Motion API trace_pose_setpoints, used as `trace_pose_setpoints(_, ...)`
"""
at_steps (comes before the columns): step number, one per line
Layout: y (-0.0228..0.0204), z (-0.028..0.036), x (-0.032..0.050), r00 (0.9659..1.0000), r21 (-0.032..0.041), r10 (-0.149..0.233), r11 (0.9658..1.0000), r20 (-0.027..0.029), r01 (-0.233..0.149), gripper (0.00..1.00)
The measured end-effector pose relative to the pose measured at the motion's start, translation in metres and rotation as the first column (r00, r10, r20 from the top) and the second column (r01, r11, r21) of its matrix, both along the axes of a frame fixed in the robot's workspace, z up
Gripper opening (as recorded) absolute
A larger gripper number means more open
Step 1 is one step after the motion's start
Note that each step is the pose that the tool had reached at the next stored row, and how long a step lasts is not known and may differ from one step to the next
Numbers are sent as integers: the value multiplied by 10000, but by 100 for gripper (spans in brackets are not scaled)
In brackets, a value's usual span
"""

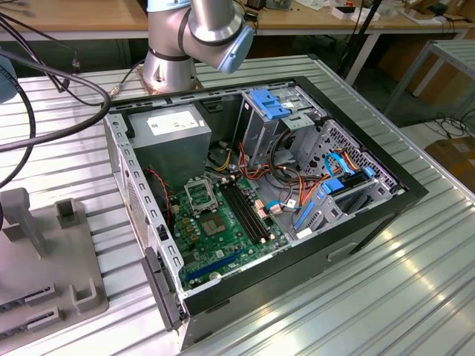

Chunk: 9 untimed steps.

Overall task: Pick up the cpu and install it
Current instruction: 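Pick up the cpu and move it towards the insertion slot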

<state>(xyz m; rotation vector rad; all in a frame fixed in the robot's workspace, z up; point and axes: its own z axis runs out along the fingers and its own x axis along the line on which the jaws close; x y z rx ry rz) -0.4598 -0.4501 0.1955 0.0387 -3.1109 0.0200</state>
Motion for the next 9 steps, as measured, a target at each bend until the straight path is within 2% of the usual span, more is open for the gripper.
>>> trace_pose_setpoints(9, 2, -14, -1, 9999, -3, -112, 9999, 1, 112, 59)
